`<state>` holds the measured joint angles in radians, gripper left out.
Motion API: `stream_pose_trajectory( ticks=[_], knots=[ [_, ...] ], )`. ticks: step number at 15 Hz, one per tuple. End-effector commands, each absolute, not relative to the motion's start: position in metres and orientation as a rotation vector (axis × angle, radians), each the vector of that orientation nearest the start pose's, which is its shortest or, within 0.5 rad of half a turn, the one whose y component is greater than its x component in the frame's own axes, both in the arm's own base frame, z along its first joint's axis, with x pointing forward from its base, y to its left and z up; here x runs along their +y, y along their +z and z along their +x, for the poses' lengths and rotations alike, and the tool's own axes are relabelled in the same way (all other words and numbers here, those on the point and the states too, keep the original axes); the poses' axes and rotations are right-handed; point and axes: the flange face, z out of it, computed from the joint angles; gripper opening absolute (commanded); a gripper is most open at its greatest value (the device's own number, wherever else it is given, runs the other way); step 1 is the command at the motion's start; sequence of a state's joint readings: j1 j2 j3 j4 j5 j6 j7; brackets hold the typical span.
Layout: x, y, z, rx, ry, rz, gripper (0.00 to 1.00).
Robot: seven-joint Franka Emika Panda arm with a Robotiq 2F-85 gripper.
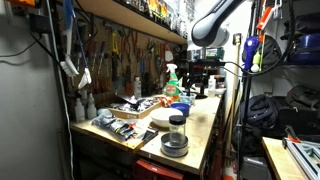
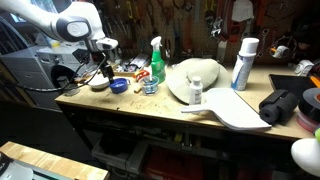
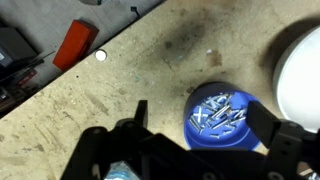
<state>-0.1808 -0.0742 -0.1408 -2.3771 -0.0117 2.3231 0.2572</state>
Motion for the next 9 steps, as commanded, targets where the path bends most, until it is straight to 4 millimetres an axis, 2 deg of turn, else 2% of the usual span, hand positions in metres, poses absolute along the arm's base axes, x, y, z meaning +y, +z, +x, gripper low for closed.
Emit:
stream_pose_trajectory(
  ticks=[1,3,7,9],
  knots=[
    [-0.163,0.342,0.475,0.995,-0.160,-2.982,1.00],
    [-0.168,0.331,0.479,1.047,-0.182,-2.993,1.00],
    [-0.164,0.303,0.485,1.099,-0.170,-2.987,1.00],
    [-0.162,0.290,0.491,1.120,-0.198,-2.947,0.74]
  ],
)
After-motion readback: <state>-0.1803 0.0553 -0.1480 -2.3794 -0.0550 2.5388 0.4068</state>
